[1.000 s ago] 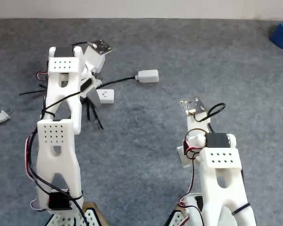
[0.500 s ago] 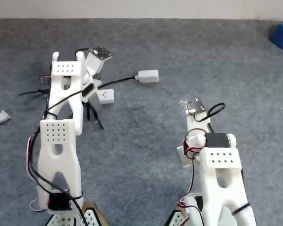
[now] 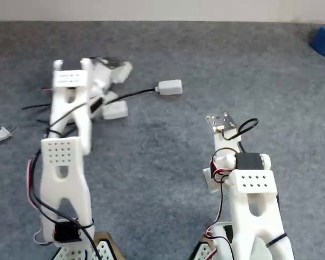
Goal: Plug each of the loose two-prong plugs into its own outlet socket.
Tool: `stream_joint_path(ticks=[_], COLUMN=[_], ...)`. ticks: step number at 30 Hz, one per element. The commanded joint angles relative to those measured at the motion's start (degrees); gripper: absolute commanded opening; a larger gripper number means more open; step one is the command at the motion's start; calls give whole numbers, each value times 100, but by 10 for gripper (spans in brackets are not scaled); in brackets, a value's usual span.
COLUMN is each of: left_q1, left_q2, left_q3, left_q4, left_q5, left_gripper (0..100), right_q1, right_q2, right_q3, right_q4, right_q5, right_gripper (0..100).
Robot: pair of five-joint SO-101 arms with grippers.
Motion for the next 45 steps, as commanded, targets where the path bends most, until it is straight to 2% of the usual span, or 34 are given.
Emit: stream_joint_path(ticks=[1, 9, 15, 21, 23, 29, 31, 36, 40, 43, 45], left_q1=[-1147, -2633, -3749, -4233, -4233, -4180, -4110, -3600, -2404, -1130, -198], left_q2=[-708, -1569, -1745, -1719, -1745, -1763, -1771, -1763, -1780, -1754, -1736], left_q3=[-40, -40, -40, 40, 180, 259, 251, -277, -919, -1455, -1631], left_q4=[18, 18, 18, 0, 0, 9, 9, 9, 9, 0, -9], left_q5=[-167, -607, -949, -1451, -1635, -1767, -1767, -1635, -62, 519, 659], left_gripper=[6, 6, 6, 16, 70, 341, 361, 314, 272, 245, 235], right_q1=[-31, -31, -31, -31, -31, -31, -31, -31, -31, -31, -31], right_q2=[-145, -101, -92, -92, -92, -92, -92, -92, -92, -92, -92], right_q3=[-66, -75, -75, -66, -48, -48, -57, -84, -101, -101, -101], right_q4=[57, 57, 57, 57, 57, 57, 57, 57, 48, 48, 48], right_q5=[53, 53, 53, 53, 62, 70, 70, 44, 35, 35, 35], right_gripper=[271, 271, 271, 271, 271, 271, 271, 271, 271, 271, 271])
